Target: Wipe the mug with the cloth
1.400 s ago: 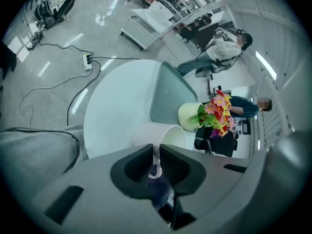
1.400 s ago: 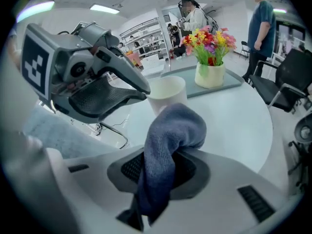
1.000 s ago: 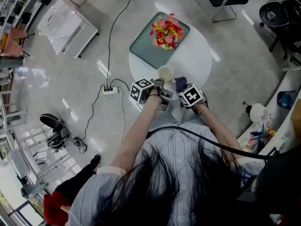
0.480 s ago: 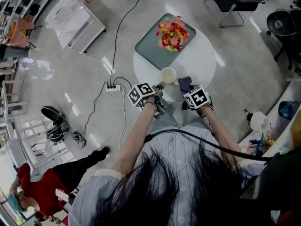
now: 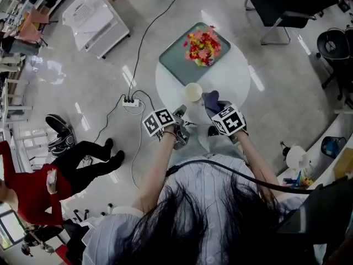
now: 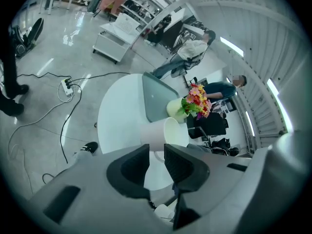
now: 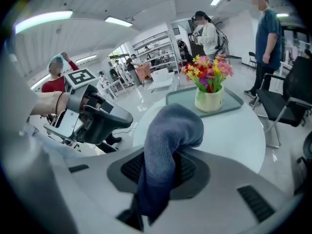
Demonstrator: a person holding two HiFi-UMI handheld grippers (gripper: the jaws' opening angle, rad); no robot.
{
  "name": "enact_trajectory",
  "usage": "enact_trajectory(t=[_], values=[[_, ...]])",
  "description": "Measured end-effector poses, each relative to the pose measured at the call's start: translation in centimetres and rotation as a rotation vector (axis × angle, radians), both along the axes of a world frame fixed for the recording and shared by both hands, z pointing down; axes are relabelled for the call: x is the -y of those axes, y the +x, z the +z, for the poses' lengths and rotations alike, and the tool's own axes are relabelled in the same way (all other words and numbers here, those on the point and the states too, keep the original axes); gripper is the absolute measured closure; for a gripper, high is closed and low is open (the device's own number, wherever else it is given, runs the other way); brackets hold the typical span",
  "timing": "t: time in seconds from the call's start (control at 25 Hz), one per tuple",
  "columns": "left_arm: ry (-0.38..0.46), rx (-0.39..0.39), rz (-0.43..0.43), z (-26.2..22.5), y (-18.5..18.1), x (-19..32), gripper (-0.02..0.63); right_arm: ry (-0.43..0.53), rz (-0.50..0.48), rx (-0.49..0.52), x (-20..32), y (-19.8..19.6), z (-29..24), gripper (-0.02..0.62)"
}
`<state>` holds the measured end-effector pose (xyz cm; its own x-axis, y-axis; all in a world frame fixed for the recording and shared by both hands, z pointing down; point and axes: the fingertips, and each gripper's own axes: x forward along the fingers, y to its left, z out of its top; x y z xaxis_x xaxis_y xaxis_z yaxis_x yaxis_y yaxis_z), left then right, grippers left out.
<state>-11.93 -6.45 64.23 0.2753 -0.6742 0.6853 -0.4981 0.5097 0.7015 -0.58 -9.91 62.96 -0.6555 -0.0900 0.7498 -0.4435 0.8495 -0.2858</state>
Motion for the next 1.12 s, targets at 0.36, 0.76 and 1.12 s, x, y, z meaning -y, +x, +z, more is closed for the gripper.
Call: enact_trajectory(t=[0.36, 0.76, 1.12], values=[[0.156, 0.126, -0.04, -4.9, 0.7, -0.8, 0.502, 0.019, -0.105, 0.097, -2.4, -0.4, -3.0, 0.494], [0.174, 0.375, 0.084, -7.2, 0.6, -5.7, 0.511, 0.001, -0.2, 0.124, -6.0, -1.8, -3.6, 0.494], [0.224, 0.478, 0.205, -8.3, 0.7, -7.8, 0.518, 0.011, -0.202, 0.132, -8.3, -3.0, -4.3, 0.494]])
